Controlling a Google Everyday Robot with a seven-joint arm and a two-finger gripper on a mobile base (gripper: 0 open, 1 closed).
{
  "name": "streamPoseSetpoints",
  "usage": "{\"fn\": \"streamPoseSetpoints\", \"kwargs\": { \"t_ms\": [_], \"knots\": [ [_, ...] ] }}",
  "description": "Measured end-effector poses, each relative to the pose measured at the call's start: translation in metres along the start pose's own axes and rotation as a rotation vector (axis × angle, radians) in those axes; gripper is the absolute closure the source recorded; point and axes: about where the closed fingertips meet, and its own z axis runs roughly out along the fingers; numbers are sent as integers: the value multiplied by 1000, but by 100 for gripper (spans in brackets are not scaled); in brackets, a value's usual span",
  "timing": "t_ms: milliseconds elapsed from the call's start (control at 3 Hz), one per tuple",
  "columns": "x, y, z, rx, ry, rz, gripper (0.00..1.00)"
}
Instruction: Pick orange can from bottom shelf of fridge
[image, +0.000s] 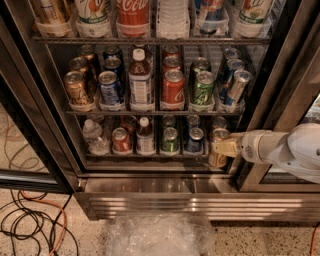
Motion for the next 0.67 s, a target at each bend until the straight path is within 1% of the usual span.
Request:
{"fn": "streamPoseSetpoints", "kwargs": {
  "t_ms": [333, 667],
  "knots": [
    [8, 35, -12, -150, 42, 20, 100],
    [14, 74, -22, -312, 69, 56, 100]
  ]
}}
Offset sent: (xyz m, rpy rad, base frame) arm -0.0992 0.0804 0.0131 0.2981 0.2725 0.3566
